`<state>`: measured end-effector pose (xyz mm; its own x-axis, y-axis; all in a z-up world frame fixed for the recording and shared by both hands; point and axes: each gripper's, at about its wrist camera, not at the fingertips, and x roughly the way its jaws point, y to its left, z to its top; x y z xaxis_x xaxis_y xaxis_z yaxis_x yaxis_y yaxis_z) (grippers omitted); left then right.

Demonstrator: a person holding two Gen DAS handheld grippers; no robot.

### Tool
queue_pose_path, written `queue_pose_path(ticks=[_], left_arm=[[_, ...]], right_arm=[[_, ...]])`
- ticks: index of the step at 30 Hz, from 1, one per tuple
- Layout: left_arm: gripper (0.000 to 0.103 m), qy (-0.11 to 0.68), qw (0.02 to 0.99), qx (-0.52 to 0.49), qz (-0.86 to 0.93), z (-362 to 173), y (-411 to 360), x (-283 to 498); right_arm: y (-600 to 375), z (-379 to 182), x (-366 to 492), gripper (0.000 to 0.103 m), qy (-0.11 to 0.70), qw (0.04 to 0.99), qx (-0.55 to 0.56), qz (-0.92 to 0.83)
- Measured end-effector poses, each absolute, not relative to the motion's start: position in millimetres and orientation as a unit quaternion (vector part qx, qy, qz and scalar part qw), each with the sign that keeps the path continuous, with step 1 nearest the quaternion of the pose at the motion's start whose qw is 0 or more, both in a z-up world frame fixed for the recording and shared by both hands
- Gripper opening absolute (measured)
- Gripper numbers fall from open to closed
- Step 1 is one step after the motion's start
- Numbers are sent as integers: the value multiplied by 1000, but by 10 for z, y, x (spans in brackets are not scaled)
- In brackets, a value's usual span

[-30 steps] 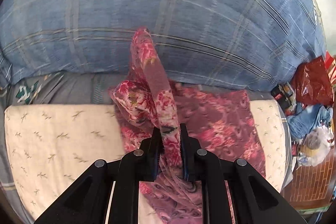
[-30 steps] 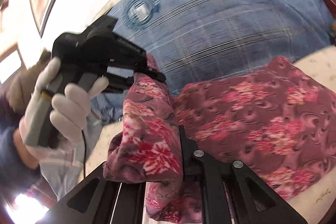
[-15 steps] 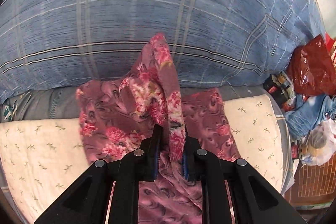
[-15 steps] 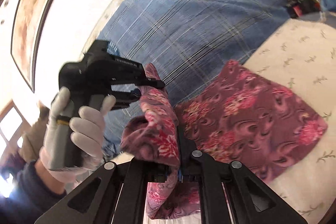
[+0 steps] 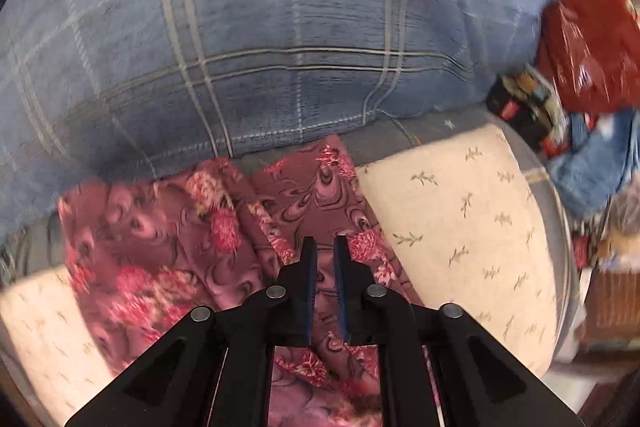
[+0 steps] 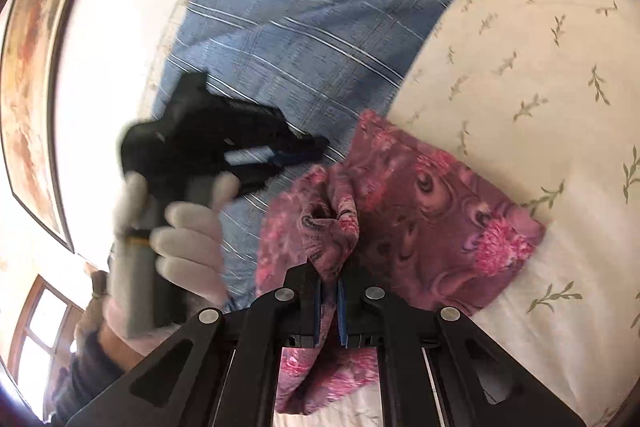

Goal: Fold small clothes

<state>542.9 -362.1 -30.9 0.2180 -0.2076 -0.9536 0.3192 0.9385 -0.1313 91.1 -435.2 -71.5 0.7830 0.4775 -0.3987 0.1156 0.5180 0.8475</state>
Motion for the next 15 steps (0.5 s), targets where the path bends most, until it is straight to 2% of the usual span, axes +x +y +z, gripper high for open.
queue_pose_path(ticks=[1,2,3,4,8,11,15], left_arm=[[18,609,774,61,-164,-290,-3627,5467],[33,616,767,72,-163,-275,-3630,5481],[39,618,766,84,-157,-257,-3640,5477],[47,617,767,102,-142,-249,-3642,5487],[48,637,750,117,-132,-352,-3695,5473],[48,668,724,115,-129,-549,-3749,5451],[48,685,702,160,-109,-789,-3844,5429]], right_arm=[[-4348,-756,943,6,323,810,478,110],[-4345,-783,950,7,331,807,478,106],[-4343,-834,956,11,344,800,482,100],[-4337,-883,959,11,353,792,488,96],[-4360,-997,967,16,363,768,520,91],[-4326,-956,972,19,366,779,502,86],[-4307,-944,989,23,369,783,493,85]])
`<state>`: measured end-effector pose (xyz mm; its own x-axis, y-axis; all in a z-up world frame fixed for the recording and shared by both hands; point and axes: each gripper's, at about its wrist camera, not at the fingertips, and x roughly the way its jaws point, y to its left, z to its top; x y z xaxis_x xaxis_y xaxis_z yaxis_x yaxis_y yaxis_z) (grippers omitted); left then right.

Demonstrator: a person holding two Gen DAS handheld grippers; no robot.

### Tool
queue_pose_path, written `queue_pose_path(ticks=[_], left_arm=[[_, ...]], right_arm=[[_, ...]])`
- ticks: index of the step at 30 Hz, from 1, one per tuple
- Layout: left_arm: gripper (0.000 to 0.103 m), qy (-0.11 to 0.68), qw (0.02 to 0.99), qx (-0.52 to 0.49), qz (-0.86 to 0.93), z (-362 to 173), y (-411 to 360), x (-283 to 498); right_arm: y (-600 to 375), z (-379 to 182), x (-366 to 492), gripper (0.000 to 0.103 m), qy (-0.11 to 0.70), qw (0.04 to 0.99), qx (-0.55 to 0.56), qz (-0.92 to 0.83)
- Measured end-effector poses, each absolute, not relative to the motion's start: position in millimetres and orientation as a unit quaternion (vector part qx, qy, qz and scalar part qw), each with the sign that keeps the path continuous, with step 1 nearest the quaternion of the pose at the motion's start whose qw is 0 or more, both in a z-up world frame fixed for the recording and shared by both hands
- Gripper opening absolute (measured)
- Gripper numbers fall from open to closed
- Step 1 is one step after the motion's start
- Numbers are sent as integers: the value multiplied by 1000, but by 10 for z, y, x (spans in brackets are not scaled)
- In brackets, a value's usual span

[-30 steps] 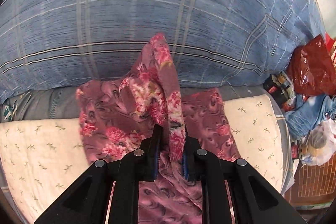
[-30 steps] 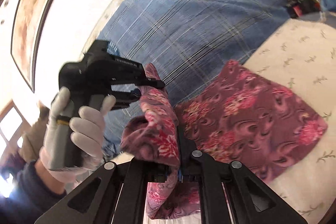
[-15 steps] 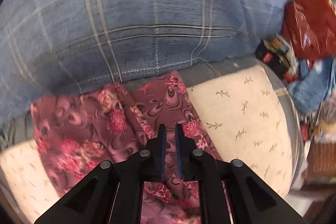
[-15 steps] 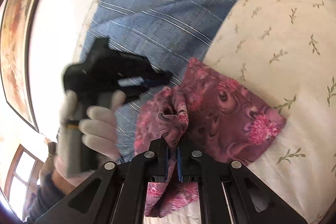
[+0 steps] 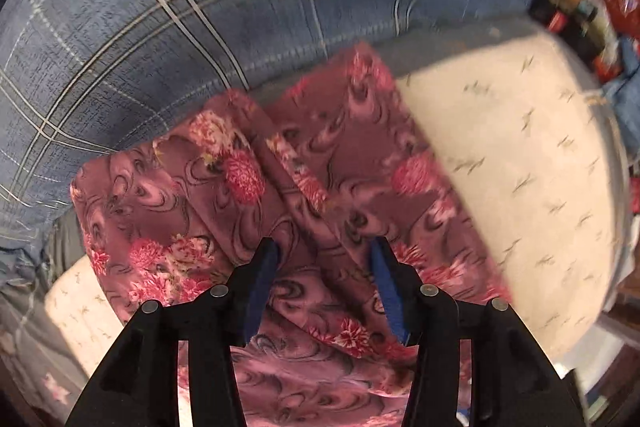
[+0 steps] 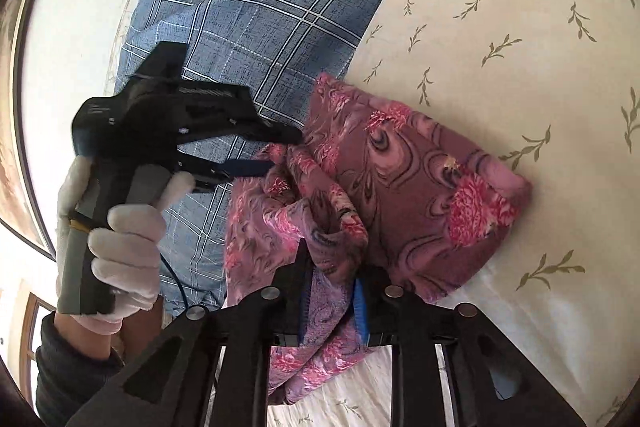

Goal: Fold small clothes

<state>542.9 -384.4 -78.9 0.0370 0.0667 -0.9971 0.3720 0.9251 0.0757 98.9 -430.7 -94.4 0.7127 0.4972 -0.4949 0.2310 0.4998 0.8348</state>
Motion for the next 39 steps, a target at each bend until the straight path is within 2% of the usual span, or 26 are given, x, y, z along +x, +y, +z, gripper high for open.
queue_pose_path(ticks=[2,3,5,6,9,16,21,22,24,26,28,32,33,35,36,39], left_arm=[[47,691,697,165,-97,-849,-3852,5425],[44,691,699,159,-95,-834,-3842,5429],[5,689,702,142,-112,-815,-3845,5396],[5,686,706,134,-113,-797,-3834,5375],[4,664,726,131,-121,-710,-3853,5290],[4,641,744,73,-172,-512,-3995,5143],[5,603,780,-3,-165,-227,-3616,5203],[7,596,787,-18,-156,-154,-3486,5194],[15,583,801,-47,-131,55,-3122,5141],[35,572,811,-70,-101,126,-2755,5092],[42,563,816,-107,-80,122,-2305,4985],[43,581,791,-174,-79,-123,-1721,4773],[43,586,783,-189,-82,-198,-1611,4743],[43,591,773,-210,-91,-350,-1483,4711],[43,593,769,-216,-98,-411,-1448,4696],[43,595,760,-229,-123,-551,-1400,4674]], right_arm=[[-4316,-972,1004,25,372,779,497,84],[-4316,-983,1016,25,372,777,501,84],[-4314,-987,1018,20,360,776,508,97],[-4315,-973,1018,6,352,776,512,105],[-4338,-866,984,5,315,783,522,126],[-4614,-768,737,4,241,787,558,103],[-4700,-1206,813,5,313,725,609,69],[-4683,-1262,836,10,329,716,612,65],[-4683,-1267,841,11,334,714,613,58],[-4717,-1174,805,16,327,729,600,40],[-4807,-1012,683,20,291,753,590,-1],[-4954,-527,467,20,196,818,539,-52],[-4935,-410,537,22,189,829,525,-37],[-4825,-198,958,42,221,851,475,37],[-4755,-151,1218,56,251,851,455,73],[-4583,-194,2047,56,339,836,412,132]])
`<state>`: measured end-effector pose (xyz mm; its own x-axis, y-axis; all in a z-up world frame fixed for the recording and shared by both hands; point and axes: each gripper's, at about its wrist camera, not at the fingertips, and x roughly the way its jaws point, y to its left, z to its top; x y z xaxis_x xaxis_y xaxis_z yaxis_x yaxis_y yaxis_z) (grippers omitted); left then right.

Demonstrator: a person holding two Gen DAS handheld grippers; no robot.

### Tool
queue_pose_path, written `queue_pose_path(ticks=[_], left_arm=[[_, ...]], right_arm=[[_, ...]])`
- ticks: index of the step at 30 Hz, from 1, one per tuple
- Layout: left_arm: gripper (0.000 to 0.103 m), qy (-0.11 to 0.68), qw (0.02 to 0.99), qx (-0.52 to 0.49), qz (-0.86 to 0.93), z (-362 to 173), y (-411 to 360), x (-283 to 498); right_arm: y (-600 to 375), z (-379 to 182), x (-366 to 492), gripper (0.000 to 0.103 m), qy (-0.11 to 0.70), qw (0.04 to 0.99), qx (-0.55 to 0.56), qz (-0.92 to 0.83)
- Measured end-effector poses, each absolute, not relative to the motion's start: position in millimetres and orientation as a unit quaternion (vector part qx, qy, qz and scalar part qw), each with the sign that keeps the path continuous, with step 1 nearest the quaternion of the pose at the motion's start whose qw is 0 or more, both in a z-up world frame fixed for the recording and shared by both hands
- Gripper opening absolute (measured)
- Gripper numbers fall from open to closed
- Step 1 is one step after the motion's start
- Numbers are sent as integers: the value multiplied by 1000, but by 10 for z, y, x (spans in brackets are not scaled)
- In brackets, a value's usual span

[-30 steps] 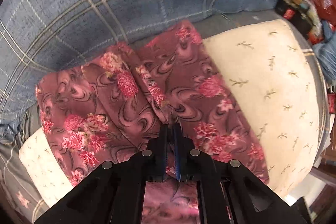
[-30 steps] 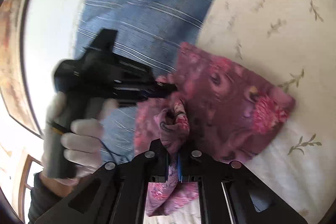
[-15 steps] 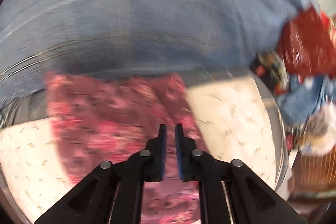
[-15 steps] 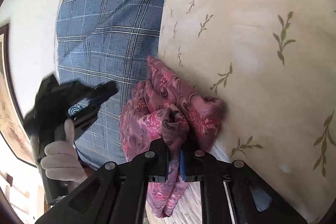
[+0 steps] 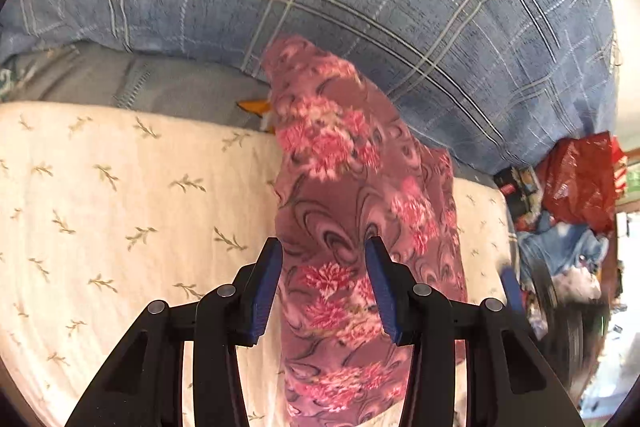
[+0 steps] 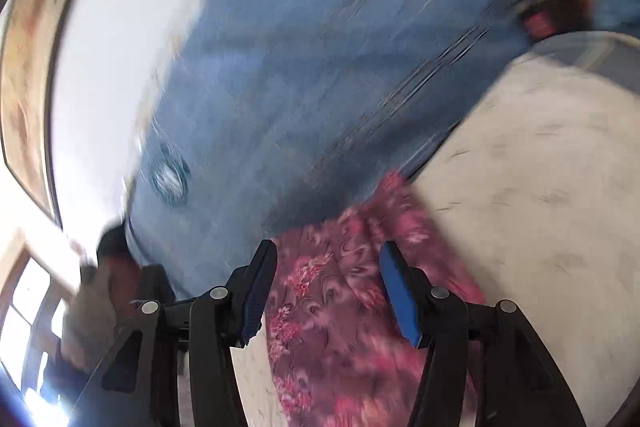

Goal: Fold small clothes

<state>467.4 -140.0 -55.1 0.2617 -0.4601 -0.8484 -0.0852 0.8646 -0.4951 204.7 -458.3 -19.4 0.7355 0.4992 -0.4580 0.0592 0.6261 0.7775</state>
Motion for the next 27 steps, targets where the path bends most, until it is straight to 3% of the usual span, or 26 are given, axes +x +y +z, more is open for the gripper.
queue_pose_path(ticks=[4,11,13,19,27], left_arm=[[43,589,759,-236,-147,-682,-1362,4742],[44,573,772,-231,-152,-636,-1247,4779],[45,566,774,-236,-156,-565,-1235,4763],[48,563,784,-213,-150,-608,-1438,4775],[58,589,785,-161,-105,-1040,-1806,4875]], right_arm=[[-4400,-519,2747,57,437,798,389,143],[-4005,-850,3075,56,511,783,316,160],[-3915,-716,3028,10,498,793,289,199],[-3905,-191,2828,9,429,855,218,194],[-4278,-761,3058,10,487,838,231,89]])
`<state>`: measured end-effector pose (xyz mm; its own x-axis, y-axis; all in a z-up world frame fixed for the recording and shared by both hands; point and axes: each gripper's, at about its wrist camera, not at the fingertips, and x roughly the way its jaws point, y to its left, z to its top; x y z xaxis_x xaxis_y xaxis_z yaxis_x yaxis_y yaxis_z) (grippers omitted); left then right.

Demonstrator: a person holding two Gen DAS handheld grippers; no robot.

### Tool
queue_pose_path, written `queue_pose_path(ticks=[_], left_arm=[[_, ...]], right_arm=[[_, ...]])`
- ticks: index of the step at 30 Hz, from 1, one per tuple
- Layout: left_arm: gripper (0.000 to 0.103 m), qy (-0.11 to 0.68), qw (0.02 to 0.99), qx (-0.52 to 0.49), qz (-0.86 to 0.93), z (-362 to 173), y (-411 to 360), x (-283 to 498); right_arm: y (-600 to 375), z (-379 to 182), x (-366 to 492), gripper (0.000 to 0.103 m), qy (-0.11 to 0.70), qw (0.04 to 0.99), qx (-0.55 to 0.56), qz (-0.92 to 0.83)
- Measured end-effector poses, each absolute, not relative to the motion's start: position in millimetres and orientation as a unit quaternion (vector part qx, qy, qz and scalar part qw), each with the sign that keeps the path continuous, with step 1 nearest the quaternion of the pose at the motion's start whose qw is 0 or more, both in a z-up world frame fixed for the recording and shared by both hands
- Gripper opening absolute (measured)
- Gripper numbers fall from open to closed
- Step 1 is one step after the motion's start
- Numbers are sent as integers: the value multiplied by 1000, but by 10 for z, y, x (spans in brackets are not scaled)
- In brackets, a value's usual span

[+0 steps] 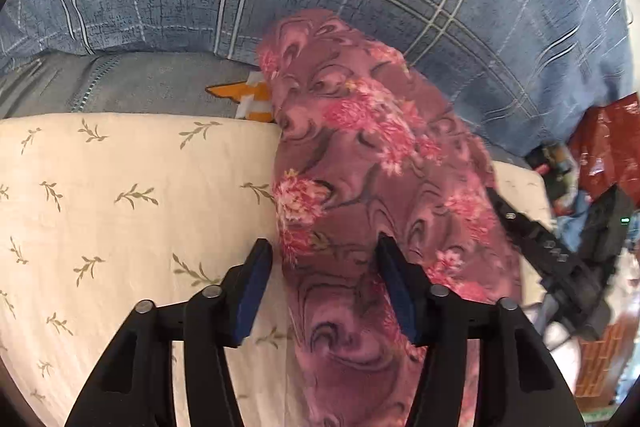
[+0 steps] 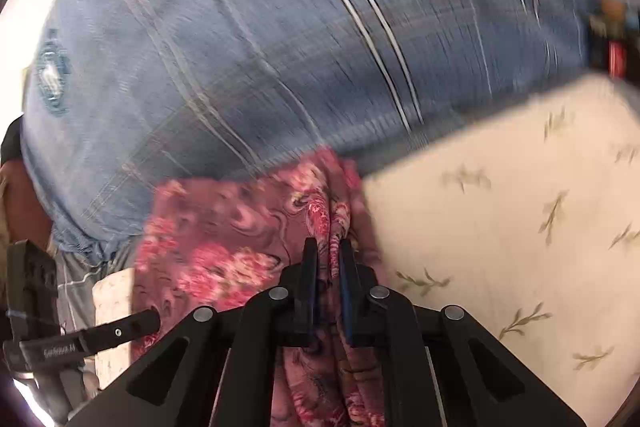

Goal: Fold small clothes

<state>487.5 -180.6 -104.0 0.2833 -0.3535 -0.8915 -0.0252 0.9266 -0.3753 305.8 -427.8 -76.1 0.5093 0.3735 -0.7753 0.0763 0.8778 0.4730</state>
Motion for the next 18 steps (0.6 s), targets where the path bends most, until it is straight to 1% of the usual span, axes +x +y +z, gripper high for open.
queue_pose_path(ticks=[2,3,5,6,7,9,10,11,12,13,14,15,16,17,18], left_arm=[[55,592,780,-173,-108,-990,-1765,4864],[54,592,777,-179,-116,-946,-1724,4826],[54,586,779,-181,-128,-845,-1654,4693],[54,579,785,-179,-129,-791,-1615,4569],[55,575,788,-177,-131,-780,-1600,4487],[56,573,787,-180,-142,-813,-1596,4282],[56,575,785,-183,-143,-854,-1607,4222],[56,577,783,-183,-141,-904,-1612,4170],[56,579,782,-185,-137,-946,-1625,4112],[56,579,782,-187,-134,-951,-1634,4083],[56,574,786,-185,-132,-933,-1637,4060],[58,570,791,-179,-127,-921,-1645,4037],[60,570,793,-176,-122,-931,-1669,4032],[61,573,792,-174,-118,-949,-1688,4004],[61,579,788,-176,-116,-965,-1704,3993]], right_arm=[[-4303,-725,3067,13,489,833,243,90],[-4337,-664,3036,18,487,830,253,96],[-4473,-566,2936,19,470,828,285,109],[-4567,-519,2834,24,458,822,314,124],[-4625,-501,2753,33,453,815,334,138],[-4635,-512,2609,44,450,808,350,148],[-4623,-543,2520,44,453,806,348,154],[-4591,-586,2472,44,460,804,341,160],[-4515,-636,2454,37,470,806,323,159],[-4397,-596,2418,22,469,827,274,147],[-4328,-511,2378,14,458,841,245,150],[-4307,-423,2327,11,442,854,229,147],[-4316,-317,2282,11,423,864,233,145],[-4320,-302,2288,11,422,866,228,139],[-4276,-348,2337,11,440,869,192,120]])
